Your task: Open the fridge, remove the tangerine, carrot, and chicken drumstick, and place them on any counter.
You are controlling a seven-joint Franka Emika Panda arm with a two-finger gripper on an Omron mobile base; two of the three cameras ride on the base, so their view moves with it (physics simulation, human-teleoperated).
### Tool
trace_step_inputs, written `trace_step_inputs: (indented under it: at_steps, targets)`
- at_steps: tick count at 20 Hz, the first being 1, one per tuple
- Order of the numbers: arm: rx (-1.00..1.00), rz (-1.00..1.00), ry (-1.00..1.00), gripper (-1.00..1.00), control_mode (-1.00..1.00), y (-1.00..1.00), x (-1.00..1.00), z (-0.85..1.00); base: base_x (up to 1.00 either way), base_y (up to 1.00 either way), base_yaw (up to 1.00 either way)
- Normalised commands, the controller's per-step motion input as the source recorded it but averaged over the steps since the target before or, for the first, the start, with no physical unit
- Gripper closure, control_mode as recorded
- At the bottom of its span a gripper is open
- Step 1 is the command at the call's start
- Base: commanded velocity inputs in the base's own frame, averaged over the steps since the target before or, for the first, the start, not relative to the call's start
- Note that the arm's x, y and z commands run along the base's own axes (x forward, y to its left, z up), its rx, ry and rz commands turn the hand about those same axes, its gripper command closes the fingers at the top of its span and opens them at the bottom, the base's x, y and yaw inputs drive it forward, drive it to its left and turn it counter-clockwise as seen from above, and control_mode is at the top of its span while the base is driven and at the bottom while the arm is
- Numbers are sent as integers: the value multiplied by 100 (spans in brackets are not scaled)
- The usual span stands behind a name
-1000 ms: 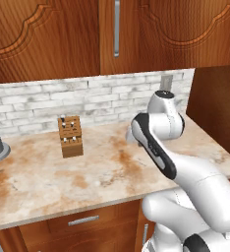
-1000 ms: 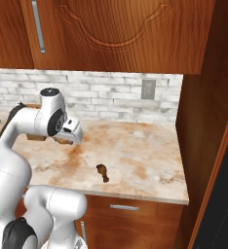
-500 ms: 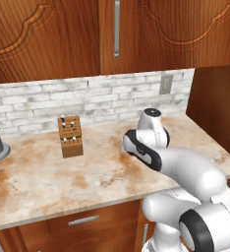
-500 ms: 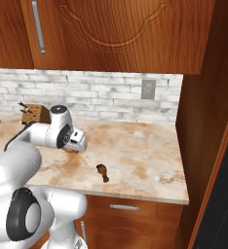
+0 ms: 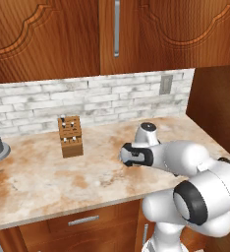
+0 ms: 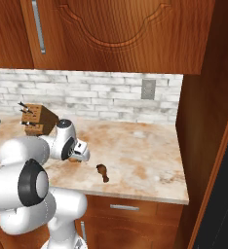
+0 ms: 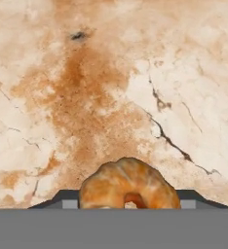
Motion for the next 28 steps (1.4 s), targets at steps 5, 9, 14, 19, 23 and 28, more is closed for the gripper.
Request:
trace_step_inputs:
  at_steps: [5,9,14,19,23,28]
  targets:
    - [0,-1,9,100,-100,0,15,-43,0,0,0]
    - [0,0,3,-100,-100,0,4,-13,0,0,0]
    - [0,0,0,-100,-100,0,0,-1,0,0,0]
    - [0,0,0,-100,-100,0,-16,21,0,0,0]
    - [-5,-2,-9,-100,-100,0,-25,86,0,0,0]
    - [-13,-1,-23,-100,-100,-6,-38,95,0,0,0]
